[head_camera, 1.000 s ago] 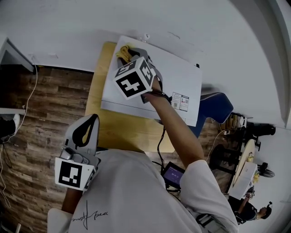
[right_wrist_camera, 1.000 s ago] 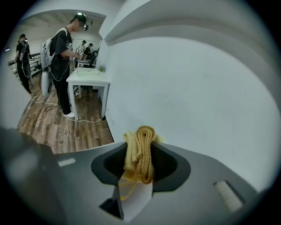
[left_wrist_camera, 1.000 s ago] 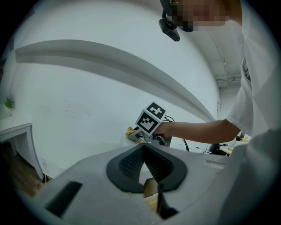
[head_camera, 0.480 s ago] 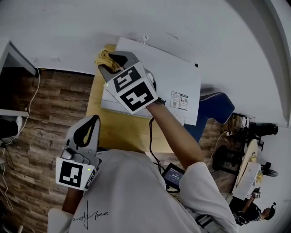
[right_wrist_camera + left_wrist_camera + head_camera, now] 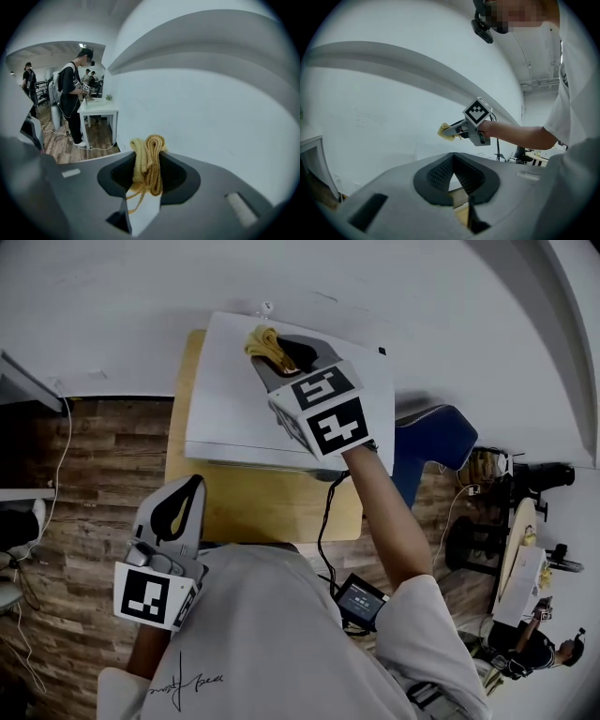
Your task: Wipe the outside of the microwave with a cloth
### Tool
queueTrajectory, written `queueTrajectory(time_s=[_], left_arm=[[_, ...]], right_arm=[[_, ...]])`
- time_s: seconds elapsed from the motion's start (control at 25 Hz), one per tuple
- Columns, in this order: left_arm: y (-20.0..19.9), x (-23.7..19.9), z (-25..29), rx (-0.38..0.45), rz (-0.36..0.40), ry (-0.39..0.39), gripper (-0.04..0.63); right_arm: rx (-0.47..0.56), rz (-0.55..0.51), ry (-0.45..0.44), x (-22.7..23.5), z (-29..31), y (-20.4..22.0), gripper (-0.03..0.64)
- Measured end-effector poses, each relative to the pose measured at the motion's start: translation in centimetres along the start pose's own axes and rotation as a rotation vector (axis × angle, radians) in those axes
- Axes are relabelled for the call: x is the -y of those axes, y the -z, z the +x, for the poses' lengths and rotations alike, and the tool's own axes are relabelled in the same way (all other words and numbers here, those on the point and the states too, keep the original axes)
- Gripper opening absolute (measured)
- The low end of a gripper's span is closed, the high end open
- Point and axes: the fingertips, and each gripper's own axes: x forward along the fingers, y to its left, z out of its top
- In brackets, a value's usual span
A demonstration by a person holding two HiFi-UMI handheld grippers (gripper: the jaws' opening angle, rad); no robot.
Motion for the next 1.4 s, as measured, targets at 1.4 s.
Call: queueTrajectory(time_s=[1.4], left_arm=[[0.7, 2.9, 2.9, -0.052, 0.036, 0.053, -0.006]], right_arm=[[-0.460, 0.075, 0.532, 18.7, -11.7, 24.8, 0.138]])
